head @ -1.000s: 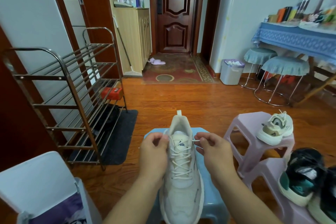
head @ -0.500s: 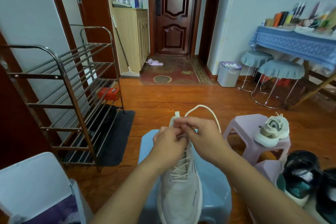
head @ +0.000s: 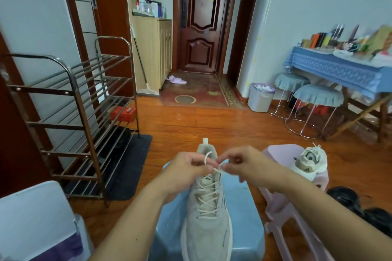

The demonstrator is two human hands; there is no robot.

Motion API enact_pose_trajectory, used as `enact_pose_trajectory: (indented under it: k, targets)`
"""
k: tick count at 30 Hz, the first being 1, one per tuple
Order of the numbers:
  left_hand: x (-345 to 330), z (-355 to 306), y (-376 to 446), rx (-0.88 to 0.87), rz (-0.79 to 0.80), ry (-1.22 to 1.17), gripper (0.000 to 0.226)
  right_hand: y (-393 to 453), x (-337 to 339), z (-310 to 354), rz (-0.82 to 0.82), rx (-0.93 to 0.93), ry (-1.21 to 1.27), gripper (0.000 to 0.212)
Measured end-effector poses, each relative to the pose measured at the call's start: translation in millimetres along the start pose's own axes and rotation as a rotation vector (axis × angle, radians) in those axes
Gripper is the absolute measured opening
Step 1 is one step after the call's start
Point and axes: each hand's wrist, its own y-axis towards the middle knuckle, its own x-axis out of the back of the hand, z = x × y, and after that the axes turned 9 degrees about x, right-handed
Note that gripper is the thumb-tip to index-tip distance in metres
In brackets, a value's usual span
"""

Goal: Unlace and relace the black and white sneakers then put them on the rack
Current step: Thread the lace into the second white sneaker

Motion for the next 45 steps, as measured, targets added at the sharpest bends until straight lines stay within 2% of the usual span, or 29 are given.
enact_pose_trajectory:
  k: [2, 3, 5, 7, 10, 12, 13, 14, 16, 18, 20, 23, 26, 30, 31, 34, 38, 42, 45]
  targets:
    - [1.6, -2.7, -4.4, 0.006, 0.017, 0.026, 0.01, -5.0, -13.1, 6.6, 0.059, -0.066, 0.117, 0.016]
    - [0.9, -2.1, -4.4, -0.008, -0.041, 0.071, 0.008, -3.8, -20.5, 8.9, 0.027, -0.105, 0.177, 0.022]
    - [-4.2, 1.7, -0.3, -0.109, -0.265, 0.233, 0.013, 1.0, -28.1, 10.2, -0.066, -0.223, 0.252, 0.039]
    - [-14.0, 8.2, 5.7, -0.261, -0.448, 0.34, 0.025, 6.1, -30.4, 12.6, -0.073, -0.303, 0.289, 0.049]
    - [-28.3, 12.4, 5.8, -0.359, -0.482, 0.319, 0.028, 9.5, -33.0, 15.3, -0.062, -0.374, 0.553, 0.034]
    - [-28.5, 12.2, 1.8, -0.317, -0.444, 0.19, 0.024, 10.5, -33.5, 18.0, -0.096, -0.333, 0.752, 0.024]
    - [-27.2, 11.9, 0.2, -0.275, -0.421, 0.126, 0.022, 11.8, -34.0, 19.2, -0.163, -0.305, 0.781, 0.023]
    - [-25.9, 13.1, -0.5, -0.231, -0.401, 0.073, 0.02, 13.4, -34.8, 19.0, -0.25, -0.283, 0.719, 0.026]
    - [-24.4, 15.7, -1.3, -0.159, -0.377, -0.012, 0.014, 18.8, -38.0, 14.2, -0.35, -0.269, 0.388, 0.036]
    - [-23.4, 18.5, -2.9, -0.096, -0.369, -0.088, 0.011, 24.2, -43.5, 6.6, -0.266, -0.287, 0.178, 0.047]
    - [-24.8, 19.0, -4.5, -0.061, -0.34, -0.23, 0.01, 27.5, -48.4, 0.7, -0.184, -0.313, 0.175, 0.051]
    - [-28.6, 11.1, -10.2, -0.02, -0.267, -0.466, 0.008, 27.0, -46.1, -2.8, -0.149, -0.293, 0.24, 0.054]
    - [-28.3, 6.7, -11.1, 0.011, -0.198, -0.613, 0.014, 23.8, -46.7, -4.4, -0.082, -0.27, 0.188, 0.06]
    - [-23.8, 8.4, -7.3, 0.057, -0.204, -0.596, 0.014, 19.6, -52.6, -6.1, -0.017, -0.234, 0.241, 0.069]
    - [-22.6, 9.2, -6.5, 0.061, -0.204, -0.583, 0.014, 18.6, -50.3, -8.2, 0.003, -0.205, 0.249, 0.064]
    - [-19.1, 13.0, -2.1, 0.056, -0.221, -0.531, 0.012, 14.2, -42.3, -14.0, 0.1, -0.073, 0.293, 0.033]
    - [-17.7, 16.7, 3.0, 0.066, -0.224, -0.475, 0.014, 11.7, -46.4, -17.2, 0.115, -0.069, 0.306, 0.047]
    - [-16.0, 15.0, 1.9, 0.082, -0.233, -0.454, 0.015, 18.4, -50.6, -11.1, 0.107, -0.159, 0.243, 0.075]
    - [-12.5, 13.4, 0.7, 0.096, -0.252, -0.456, 0.015, 20.3, -51.6, -3.7, 0.127, -0.205, 0.27, 0.076]
